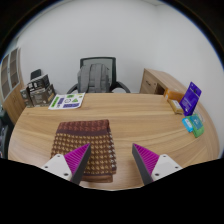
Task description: Fold towel
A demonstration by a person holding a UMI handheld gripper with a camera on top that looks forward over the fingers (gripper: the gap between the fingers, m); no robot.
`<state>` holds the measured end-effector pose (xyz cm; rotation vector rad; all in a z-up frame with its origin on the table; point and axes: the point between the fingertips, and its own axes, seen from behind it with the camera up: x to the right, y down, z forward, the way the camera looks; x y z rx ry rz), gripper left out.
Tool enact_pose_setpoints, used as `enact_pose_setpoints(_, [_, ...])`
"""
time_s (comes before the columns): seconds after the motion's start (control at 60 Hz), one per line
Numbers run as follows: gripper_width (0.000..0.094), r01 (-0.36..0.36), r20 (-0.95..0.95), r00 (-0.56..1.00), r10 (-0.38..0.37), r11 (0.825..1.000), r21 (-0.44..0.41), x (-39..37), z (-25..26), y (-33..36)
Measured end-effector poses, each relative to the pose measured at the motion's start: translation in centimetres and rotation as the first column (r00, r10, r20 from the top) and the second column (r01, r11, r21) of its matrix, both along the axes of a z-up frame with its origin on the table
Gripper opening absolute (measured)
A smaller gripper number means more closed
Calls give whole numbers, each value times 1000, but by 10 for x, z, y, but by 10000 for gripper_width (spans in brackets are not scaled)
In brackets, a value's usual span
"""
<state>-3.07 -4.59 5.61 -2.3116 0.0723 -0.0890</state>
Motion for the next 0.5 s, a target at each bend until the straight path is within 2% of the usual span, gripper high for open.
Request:
enact_pose_setpoints(0.267, [860,-16,35,999,14,998,54,-21,71,-61])
enact_pose_setpoints(0.5, [861,-15,43,999,9,992,127,-72,145,-153])
